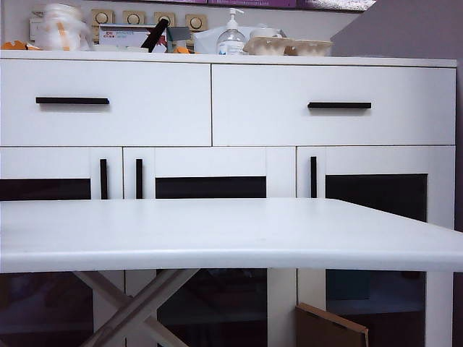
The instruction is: Pick up a can of beer from the white table, open the left drawer, place the beer inside the drawer, and finally close the drawer.
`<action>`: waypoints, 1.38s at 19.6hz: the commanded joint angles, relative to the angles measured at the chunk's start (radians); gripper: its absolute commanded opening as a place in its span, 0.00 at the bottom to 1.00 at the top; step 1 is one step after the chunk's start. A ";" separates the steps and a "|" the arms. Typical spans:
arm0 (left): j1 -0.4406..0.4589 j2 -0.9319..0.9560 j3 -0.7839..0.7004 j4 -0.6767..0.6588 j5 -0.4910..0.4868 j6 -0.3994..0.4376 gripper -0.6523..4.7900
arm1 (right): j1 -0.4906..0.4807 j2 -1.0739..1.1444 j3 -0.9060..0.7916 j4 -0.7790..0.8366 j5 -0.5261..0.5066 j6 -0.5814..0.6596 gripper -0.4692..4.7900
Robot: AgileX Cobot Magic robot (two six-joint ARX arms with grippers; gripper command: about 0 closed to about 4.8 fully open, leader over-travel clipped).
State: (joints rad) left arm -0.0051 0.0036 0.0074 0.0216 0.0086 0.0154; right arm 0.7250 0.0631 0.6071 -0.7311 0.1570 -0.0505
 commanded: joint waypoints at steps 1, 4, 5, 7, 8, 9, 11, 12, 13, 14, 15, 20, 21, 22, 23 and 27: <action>-0.026 0.001 0.002 -0.082 -0.035 0.011 0.11 | 0.001 0.000 0.004 0.017 -0.001 -0.002 0.09; -0.031 0.001 0.002 -0.088 -0.031 0.011 0.11 | 0.001 0.000 0.004 0.017 -0.001 -0.002 0.09; -0.031 0.001 0.002 -0.079 -0.031 0.011 0.11 | 0.001 0.000 0.004 0.017 -0.001 -0.002 0.09; -0.031 0.001 0.002 -0.064 -0.031 0.017 0.11 | 0.001 0.000 0.004 0.017 -0.001 -0.002 0.09; -0.031 0.001 0.002 -0.064 -0.035 0.041 0.11 | 0.001 0.000 0.004 0.017 -0.001 -0.002 0.09; -0.031 0.001 0.002 -0.064 -0.049 0.072 0.11 | 0.001 0.000 0.004 0.017 -0.001 -0.002 0.09; -0.031 0.001 0.002 -0.047 -0.065 0.074 0.11 | 0.001 0.000 0.004 0.017 -0.001 -0.002 0.09; -0.031 0.001 0.002 -0.032 -0.065 0.065 0.11 | 0.001 0.000 0.004 0.017 -0.001 -0.002 0.09; -0.031 0.001 0.002 -0.018 -0.064 0.047 0.11 | 0.001 0.000 0.004 0.017 -0.001 -0.002 0.09; -0.031 0.001 0.002 -0.012 -0.065 0.026 0.11 | 0.001 0.000 0.004 0.017 -0.001 -0.002 0.09; -0.031 0.001 0.003 -0.012 -0.058 0.013 0.11 | 0.001 0.000 0.004 0.017 -0.001 -0.002 0.09; -0.031 0.001 0.002 -0.013 -0.049 0.010 0.11 | 0.001 0.000 0.004 0.017 -0.001 -0.002 0.09; -0.031 0.001 0.002 -0.013 -0.050 0.011 0.11 | 0.001 0.000 0.004 0.017 -0.001 -0.002 0.09; -0.031 0.001 0.002 -0.013 -0.050 0.011 0.11 | 0.001 0.000 0.004 0.017 -0.001 -0.002 0.09; -0.031 0.001 0.002 -0.013 -0.050 0.010 0.11 | 0.001 0.000 0.004 0.017 -0.001 -0.002 0.09; -0.031 0.001 0.002 -0.013 -0.050 0.011 0.11 | 0.001 0.000 0.004 0.017 -0.001 -0.002 0.09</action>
State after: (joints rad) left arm -0.0345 0.0036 0.0074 -0.0032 -0.0452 0.0284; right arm 0.7250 0.0631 0.6071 -0.7315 0.1570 -0.0505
